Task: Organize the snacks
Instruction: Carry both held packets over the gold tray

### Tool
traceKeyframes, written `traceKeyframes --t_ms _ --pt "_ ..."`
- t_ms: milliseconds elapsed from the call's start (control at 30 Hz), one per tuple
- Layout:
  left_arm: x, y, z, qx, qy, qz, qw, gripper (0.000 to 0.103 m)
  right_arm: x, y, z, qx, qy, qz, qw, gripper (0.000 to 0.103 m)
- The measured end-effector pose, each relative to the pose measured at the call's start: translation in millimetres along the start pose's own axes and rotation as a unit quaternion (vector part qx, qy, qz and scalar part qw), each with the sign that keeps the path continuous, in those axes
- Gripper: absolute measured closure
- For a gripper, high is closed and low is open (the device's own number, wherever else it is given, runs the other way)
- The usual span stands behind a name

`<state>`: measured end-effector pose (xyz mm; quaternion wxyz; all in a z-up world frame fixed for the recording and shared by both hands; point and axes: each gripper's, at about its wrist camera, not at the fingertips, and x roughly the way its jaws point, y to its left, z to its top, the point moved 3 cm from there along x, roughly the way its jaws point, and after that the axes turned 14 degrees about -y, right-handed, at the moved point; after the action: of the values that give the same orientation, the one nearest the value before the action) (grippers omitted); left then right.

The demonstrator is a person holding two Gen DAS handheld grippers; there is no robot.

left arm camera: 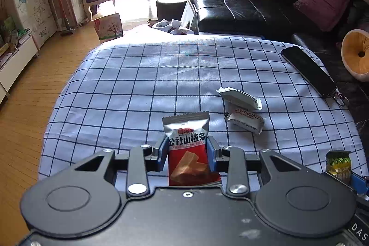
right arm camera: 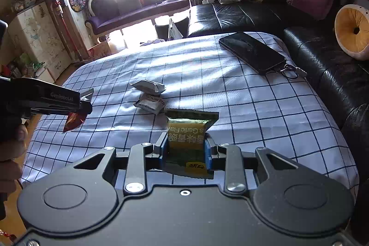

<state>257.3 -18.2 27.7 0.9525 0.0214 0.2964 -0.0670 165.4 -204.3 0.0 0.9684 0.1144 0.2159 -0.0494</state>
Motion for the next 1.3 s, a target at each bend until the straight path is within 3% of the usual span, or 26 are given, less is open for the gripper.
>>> traceKeyframes --t_ms 533,1133,1233,1300 --pt "-99 10 -37 0.024 -0.012 -0.017 0.9995 0.068 -45 19 -1 -0.012 -0.004 0.022 1.000 0.063" --pt "-153 19 -95 0.012 0.011 -0.018 0.9997 0.068 -97 24 -19 -0.021 0.000 0.034 0.999 0.063" --pt "-157 21 -109 0.007 0.026 -0.018 0.9995 0.080 -104 21 -24 -0.018 0.004 0.034 0.999 0.063" --pt "-159 21 -117 0.005 0.034 -0.015 0.9993 0.080 -108 20 -28 -0.016 0.008 0.035 0.999 0.063"
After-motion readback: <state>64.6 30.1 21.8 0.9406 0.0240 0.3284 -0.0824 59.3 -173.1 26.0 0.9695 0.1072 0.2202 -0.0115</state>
